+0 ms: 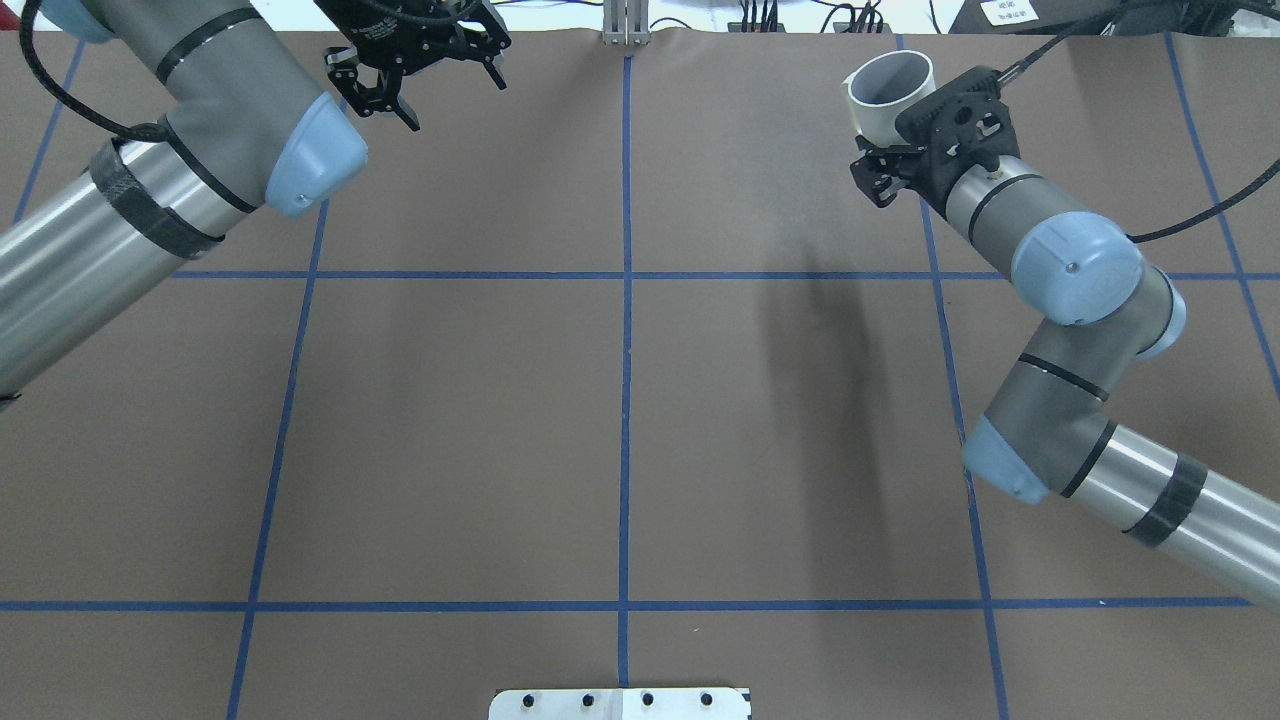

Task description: Left arm hands cup to right arm to dump lemon

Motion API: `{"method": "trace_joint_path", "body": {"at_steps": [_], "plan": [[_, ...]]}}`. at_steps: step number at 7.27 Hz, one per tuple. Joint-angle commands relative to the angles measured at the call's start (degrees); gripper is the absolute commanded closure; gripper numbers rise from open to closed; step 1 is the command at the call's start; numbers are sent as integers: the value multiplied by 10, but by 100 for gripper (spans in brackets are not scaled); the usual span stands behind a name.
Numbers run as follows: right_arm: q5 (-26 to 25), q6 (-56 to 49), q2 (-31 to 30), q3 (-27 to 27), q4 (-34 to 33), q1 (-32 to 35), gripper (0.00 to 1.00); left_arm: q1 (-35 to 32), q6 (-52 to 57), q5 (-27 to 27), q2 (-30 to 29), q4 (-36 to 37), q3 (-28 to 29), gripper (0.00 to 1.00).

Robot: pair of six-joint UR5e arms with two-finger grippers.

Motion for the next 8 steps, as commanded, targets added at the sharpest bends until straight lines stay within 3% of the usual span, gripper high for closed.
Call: {"method": "trace_joint_path", "body": {"at_steps": [1,2,3,5,8], "plan": [[-98,9,41,97,-140,-72,95,25,-8,-17,-11,0,0,0],[-158,11,48,97,-145,-119,96,25,-8,-43,-12,0,-2,0],[-183,11,52,95,-146,-139,96,25,-8,-65,-12,0,-3,0],[-184,11,54,93,-147,-145,96,25,-37,-97,-20,-10,-5,0],[-192,11,84,89,-194,-155,96,41,-111,-96,-26,-105,-2,0]]}}
